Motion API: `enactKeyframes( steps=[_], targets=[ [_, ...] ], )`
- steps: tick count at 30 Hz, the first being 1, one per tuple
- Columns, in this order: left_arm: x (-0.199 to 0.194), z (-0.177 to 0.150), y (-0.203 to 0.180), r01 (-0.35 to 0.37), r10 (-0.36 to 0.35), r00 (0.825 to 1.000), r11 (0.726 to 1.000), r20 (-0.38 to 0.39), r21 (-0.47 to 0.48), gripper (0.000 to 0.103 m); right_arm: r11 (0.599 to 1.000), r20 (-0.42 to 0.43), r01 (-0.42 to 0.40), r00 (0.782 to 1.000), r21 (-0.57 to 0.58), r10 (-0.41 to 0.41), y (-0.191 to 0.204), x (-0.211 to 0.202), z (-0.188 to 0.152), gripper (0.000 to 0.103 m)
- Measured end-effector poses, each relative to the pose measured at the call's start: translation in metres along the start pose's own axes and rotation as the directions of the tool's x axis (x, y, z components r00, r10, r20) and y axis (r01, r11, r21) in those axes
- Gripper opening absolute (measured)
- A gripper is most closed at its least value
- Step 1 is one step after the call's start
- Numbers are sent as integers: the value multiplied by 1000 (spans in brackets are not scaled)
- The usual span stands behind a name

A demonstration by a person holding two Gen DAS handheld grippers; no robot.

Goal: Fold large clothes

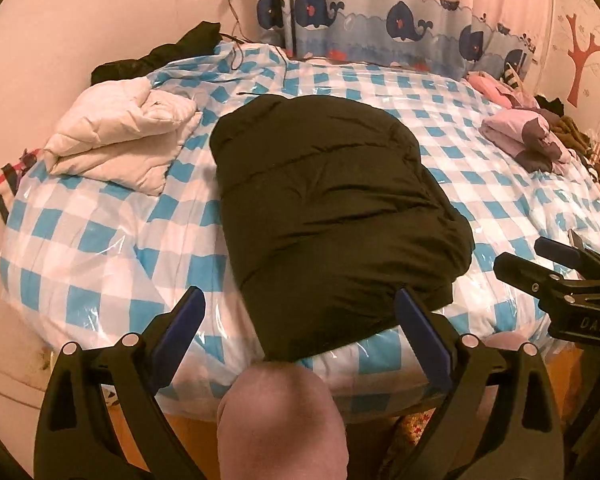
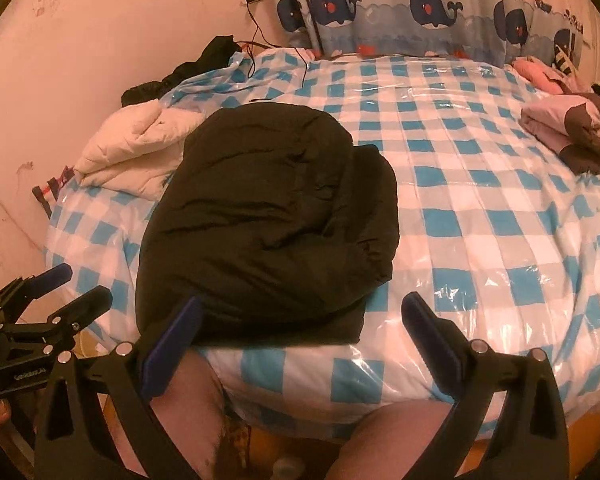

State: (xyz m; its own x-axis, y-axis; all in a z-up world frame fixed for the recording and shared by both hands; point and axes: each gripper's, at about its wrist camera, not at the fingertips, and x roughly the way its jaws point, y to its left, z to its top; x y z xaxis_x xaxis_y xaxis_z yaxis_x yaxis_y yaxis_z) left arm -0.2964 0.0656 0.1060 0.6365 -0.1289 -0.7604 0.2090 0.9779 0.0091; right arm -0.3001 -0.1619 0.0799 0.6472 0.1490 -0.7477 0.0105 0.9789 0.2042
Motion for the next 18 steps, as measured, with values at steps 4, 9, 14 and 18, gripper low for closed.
enactKeyframes(
  steps=[4, 9, 14, 18],
  targets=[
    [-2, 2, 3, -6, 6, 1000, 1000, 3, -2, 92, 1000, -11, 7, 1000, 1, -7, 2, 0, 3, 96],
    [-4, 5, 4, -10, 10, 1000, 1000, 12, 11, 92, 1000, -22, 4, 1000, -1, -4, 6, 2, 4, 96],
    [-5, 5, 4, -20, 20, 1000, 1000, 16, 20, 92, 1000, -32, 2, 999, -4, -2, 7, 4, 3, 96],
    [-4, 4, 3, -21, 21, 1000, 1000, 7, 21, 92, 1000, -42, -2, 999, -8, 1, 8, 6, 3, 96]
  ],
)
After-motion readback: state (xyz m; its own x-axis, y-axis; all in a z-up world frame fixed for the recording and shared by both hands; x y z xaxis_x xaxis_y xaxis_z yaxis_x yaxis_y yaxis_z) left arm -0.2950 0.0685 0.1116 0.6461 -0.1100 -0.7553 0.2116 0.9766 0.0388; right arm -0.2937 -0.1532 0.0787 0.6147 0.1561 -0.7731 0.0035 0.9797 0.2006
